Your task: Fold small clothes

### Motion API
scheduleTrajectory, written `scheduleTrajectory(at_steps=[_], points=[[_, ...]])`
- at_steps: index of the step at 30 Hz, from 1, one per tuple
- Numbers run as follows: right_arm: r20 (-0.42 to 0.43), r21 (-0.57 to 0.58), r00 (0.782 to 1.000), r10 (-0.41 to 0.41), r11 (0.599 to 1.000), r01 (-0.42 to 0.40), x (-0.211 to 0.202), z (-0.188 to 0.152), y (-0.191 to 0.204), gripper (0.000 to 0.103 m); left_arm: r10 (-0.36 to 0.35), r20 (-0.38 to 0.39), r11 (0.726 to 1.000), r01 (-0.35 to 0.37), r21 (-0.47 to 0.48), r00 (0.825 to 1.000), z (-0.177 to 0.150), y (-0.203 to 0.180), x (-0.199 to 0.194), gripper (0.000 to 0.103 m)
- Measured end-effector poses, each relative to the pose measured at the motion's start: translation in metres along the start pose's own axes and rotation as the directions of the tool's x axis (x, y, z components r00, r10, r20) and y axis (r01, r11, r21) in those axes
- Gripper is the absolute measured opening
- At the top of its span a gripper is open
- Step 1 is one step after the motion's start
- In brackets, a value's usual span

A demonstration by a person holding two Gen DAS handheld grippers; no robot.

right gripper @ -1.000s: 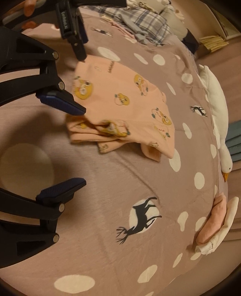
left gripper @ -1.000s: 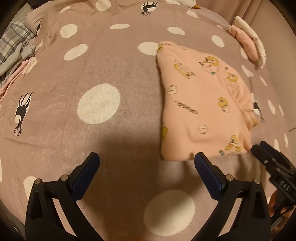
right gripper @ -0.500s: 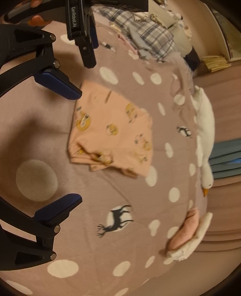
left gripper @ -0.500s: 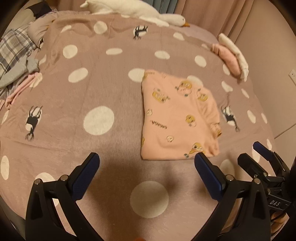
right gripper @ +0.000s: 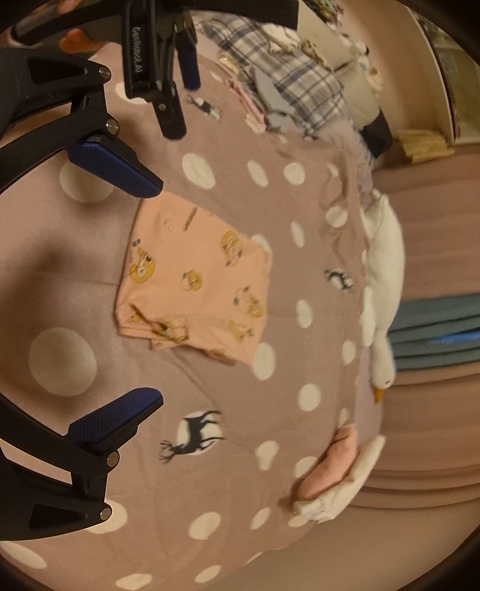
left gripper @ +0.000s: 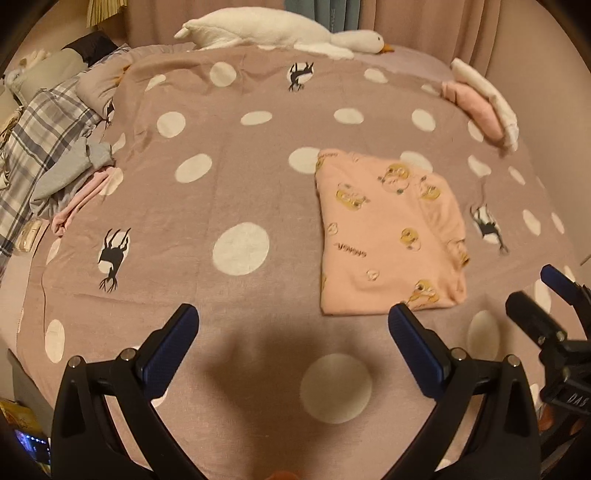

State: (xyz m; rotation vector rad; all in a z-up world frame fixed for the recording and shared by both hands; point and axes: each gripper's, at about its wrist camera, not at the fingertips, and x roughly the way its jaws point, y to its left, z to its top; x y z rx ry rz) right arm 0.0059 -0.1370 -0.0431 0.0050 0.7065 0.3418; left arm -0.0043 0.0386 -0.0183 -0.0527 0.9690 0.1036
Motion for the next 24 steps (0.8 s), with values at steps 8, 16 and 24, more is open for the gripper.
scheduleTrajectory(at_steps=[8,16,24], points=[[0.001,0.053,1.000,0.009,0.999,-0.009,-0.0025,-0.0014,-0.0055,0.102,-0.014,-0.009,1.000,0.014,-0.007,1.000,-0.0031,0.0028,0.0026,0.103],[0.011,0.037,1.000,0.009,0.999,-0.010,-0.0045,0.0015,-0.0033,0.102,-0.021,0.000,1.000,0.021,-0.016,1.000,-0.0003,0.0019,0.0001,0.103],[0.007,0.026,1.000,0.008,1.000,-0.009,-0.0023,0.0020,-0.0015,0.102,-0.028,0.004,1.000,0.028,-0.007,1.000,0.0002,-0.0010,0.0001,0.103]])
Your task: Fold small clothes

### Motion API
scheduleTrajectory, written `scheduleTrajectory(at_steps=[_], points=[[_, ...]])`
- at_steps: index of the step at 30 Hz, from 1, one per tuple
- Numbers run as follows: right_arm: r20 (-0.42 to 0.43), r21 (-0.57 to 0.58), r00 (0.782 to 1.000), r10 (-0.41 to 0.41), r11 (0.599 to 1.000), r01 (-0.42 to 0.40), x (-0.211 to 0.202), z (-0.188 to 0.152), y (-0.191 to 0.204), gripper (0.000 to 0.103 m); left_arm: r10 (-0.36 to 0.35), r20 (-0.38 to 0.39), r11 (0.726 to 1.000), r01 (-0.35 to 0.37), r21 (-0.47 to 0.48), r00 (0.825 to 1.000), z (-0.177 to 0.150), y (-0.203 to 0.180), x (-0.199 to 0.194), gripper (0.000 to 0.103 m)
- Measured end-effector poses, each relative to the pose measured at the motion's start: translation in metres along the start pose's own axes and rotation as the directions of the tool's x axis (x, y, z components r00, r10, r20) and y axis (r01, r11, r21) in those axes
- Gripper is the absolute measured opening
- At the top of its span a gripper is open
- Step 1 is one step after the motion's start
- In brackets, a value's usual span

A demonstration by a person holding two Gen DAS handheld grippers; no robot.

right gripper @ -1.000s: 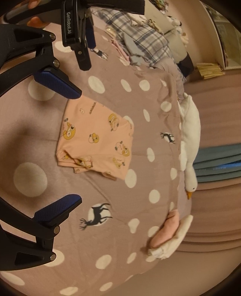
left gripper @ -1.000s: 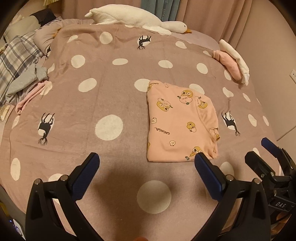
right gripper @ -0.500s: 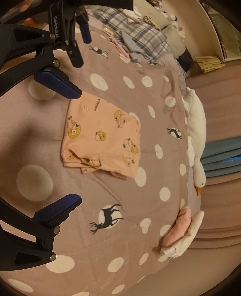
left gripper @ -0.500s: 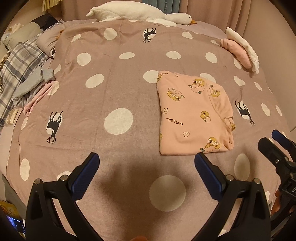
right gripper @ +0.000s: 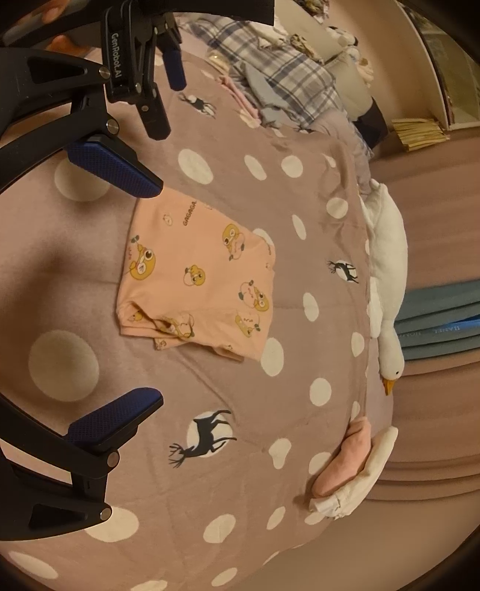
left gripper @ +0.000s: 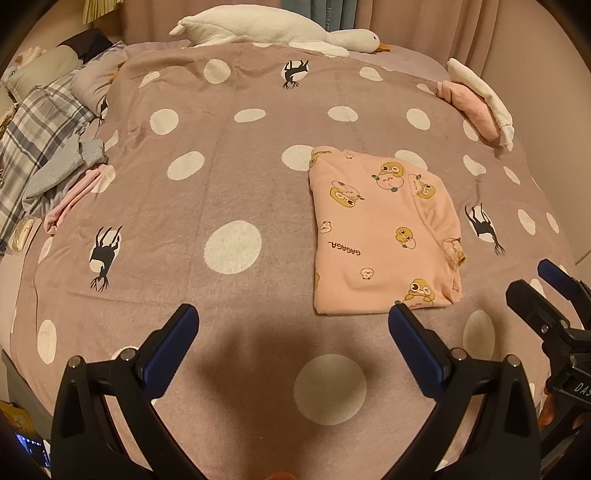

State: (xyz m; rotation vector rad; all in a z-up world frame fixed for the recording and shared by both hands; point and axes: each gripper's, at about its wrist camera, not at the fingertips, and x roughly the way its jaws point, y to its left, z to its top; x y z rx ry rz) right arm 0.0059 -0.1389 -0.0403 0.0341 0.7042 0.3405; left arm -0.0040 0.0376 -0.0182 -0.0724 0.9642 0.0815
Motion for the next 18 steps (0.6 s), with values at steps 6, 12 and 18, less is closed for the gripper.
scheduleTrajectory(at_steps=[6,12,18], points=[[-0.005,0.001,1.000,-0.002,1.000,0.002,0.0008,0.0003,0.0005,0.102,-0.001,0.003,1.000,0.001,0.004,1.000,0.0011,-0.0004,-0.0003,0.103],[-0.010,-0.009,1.000,0.005,1.000,-0.005,0.0026,0.0016,0.0008,0.102,-0.008,0.004,1.000,0.008,0.006,1.000,0.0011,-0.0021,-0.0015,0.103],[-0.009,-0.014,1.000,0.005,1.000,-0.005,0.0021,0.0014,0.0009,0.102,-0.013,0.005,1.000,0.013,0.012,1.000,0.0004,-0.0044,-0.0040,0.103]])
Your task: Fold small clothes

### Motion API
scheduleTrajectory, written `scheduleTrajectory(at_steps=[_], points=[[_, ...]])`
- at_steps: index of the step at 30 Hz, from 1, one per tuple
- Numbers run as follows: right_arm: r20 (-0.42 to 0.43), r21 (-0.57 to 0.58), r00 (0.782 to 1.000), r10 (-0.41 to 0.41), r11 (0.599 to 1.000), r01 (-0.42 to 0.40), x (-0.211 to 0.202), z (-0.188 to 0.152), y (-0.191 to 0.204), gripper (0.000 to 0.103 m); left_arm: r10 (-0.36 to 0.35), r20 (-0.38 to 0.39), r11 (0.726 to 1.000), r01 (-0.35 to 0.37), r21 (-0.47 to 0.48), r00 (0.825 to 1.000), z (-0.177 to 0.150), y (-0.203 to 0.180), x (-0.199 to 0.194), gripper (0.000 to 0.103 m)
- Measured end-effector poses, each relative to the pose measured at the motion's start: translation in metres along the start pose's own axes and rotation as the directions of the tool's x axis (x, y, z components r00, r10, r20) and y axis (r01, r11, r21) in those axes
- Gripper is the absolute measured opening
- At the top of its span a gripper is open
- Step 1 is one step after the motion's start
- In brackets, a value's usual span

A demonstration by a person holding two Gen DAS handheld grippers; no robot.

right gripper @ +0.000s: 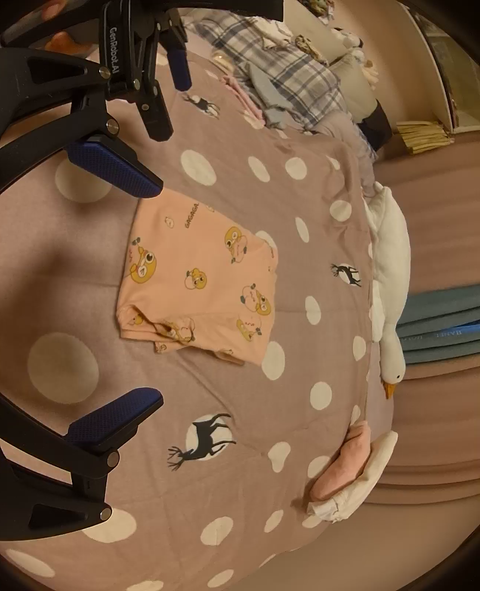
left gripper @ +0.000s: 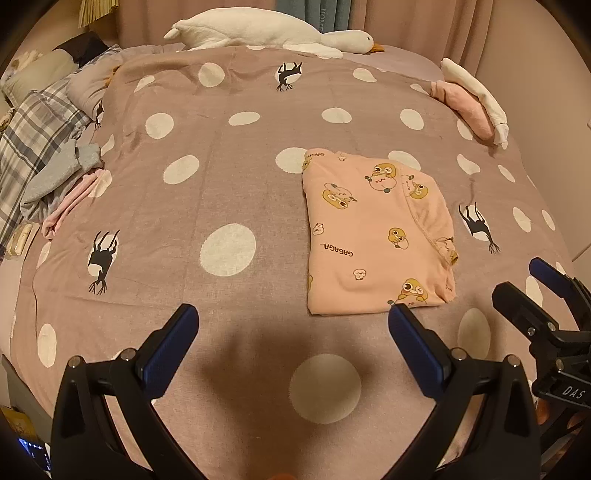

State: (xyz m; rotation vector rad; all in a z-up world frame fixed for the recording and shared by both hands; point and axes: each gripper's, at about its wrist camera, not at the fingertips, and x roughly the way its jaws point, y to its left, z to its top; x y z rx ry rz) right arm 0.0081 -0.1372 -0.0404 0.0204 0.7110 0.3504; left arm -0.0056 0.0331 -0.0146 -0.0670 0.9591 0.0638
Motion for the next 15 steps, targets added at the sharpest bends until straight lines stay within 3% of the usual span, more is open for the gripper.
scheduleTrajectory(at_steps=[15], points=[[0.009,0.002,1.000,0.003,1.000,-0.003,-0.0035,0.0000,-0.0022,0.102,-0.004,0.006,1.000,0.004,0.008,1.000,0.0006,-0.0044,-0.0050,0.103]])
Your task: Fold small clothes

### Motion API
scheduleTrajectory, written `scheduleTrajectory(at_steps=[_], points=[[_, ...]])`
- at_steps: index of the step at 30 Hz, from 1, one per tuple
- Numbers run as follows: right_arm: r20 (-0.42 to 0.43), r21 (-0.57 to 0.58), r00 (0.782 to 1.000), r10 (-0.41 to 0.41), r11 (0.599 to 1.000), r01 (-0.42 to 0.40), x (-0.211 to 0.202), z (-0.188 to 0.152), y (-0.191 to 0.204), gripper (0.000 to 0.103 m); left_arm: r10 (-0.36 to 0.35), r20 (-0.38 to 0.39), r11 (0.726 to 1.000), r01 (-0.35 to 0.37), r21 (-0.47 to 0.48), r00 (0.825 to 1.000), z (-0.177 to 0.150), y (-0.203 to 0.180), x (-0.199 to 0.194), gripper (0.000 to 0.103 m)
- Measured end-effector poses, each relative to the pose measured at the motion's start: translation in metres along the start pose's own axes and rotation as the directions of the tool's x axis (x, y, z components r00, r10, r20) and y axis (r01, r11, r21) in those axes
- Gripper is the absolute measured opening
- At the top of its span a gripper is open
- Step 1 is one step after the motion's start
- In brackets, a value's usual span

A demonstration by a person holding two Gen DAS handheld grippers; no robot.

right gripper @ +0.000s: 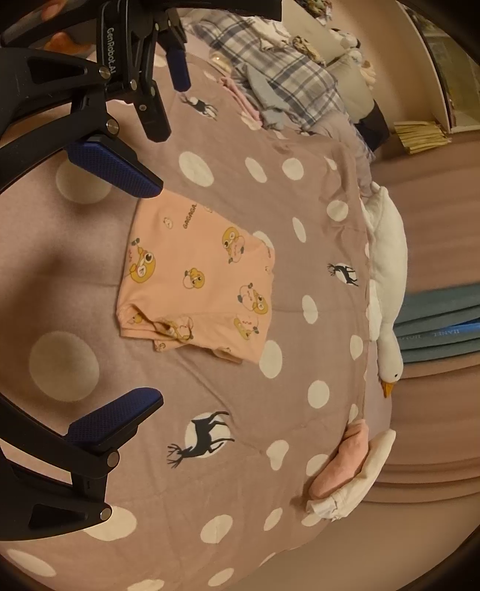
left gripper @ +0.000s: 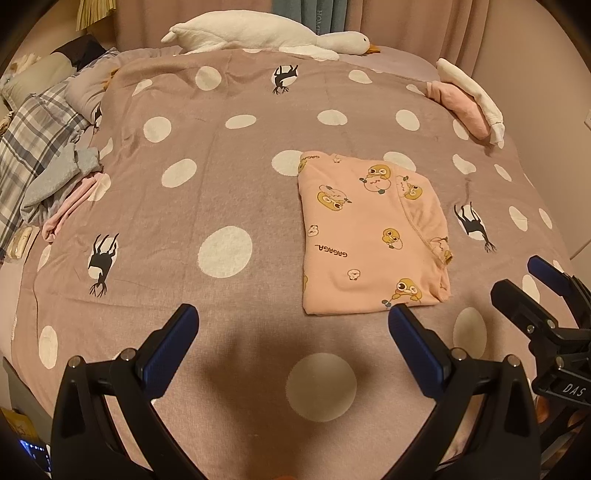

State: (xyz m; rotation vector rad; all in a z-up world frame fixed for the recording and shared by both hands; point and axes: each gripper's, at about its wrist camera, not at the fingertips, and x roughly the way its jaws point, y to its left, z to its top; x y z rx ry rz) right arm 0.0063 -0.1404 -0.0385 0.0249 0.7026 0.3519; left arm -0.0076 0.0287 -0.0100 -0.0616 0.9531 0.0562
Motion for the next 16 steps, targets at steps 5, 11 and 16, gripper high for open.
scheduleTrajectory(at_steps=[5,11,16], points=[[-0.002,0.001,1.000,0.000,1.000,0.000,0.0000,0.0000,-0.0004,0.102,-0.001,0.005,1.000,0.001,0.007,1.000,0.0008,-0.0019,-0.0019,0.103],[-0.001,0.001,1.000,0.000,1.000,0.000,-0.0007,0.0000,-0.0007,0.102,-0.005,0.005,1.000,0.005,0.006,1.000,0.0012,-0.0028,-0.0017,0.103],[0.002,0.003,1.000,0.000,1.000,0.000,-0.0021,0.0004,-0.0006,0.102,0.008,0.013,1.000,-0.008,0.009,1.000,0.0014,-0.0028,-0.0025,0.103]])
